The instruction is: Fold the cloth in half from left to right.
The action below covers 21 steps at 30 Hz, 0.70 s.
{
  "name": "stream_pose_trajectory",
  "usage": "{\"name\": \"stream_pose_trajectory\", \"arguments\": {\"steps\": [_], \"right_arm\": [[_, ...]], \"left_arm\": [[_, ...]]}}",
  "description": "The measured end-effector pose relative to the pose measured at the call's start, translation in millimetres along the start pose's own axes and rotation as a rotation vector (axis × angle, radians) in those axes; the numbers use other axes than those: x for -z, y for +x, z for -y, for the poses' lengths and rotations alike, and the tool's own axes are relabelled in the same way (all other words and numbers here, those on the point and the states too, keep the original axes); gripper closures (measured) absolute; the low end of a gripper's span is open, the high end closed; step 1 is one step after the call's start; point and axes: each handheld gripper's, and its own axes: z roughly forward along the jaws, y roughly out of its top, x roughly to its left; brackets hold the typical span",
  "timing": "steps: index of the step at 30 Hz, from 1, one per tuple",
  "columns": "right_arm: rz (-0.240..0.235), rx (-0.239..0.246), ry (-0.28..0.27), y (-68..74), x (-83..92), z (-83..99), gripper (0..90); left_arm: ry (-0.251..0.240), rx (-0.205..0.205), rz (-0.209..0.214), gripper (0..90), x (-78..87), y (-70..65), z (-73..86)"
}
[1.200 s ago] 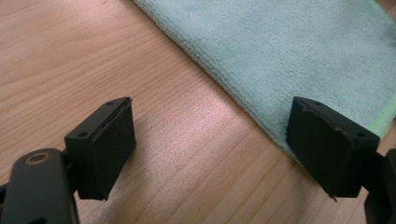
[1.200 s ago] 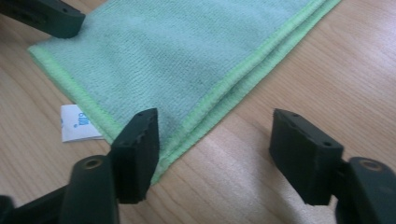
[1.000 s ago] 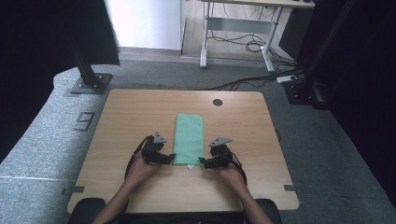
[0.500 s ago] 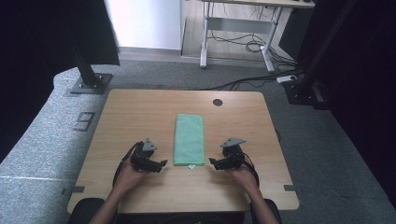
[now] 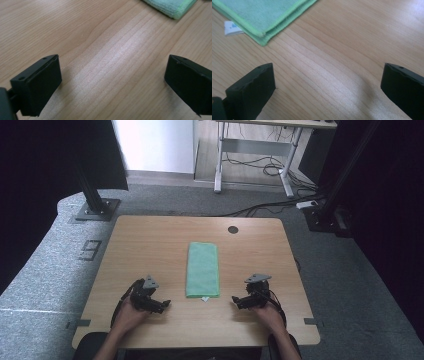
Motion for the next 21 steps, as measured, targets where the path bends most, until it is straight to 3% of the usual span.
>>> {"name": "stream_pose_trajectory", "arguments": {"steps": [7, 13, 21], "right_arm": [[-0.005, -0.011, 0.017, -1.8, -7.9, 5.3, 0.0], [0.019, -0.021, -0.018, -0.6, -10.3, 7.6, 0.0], [0.018, -0.020, -0.018, -0.6, -10.3, 7.6, 0.0]], "left_arm": [[-0.006, -0.004, -0.003, 0.0, -2.9, 0.6, 1.3], [-0.003, 0.009, 0.002, 0.0, -3.7, 1.9, 1.0], [0.000, 0.021, -0.009, 0.0, -3.8, 2.4, 0.7]]}}
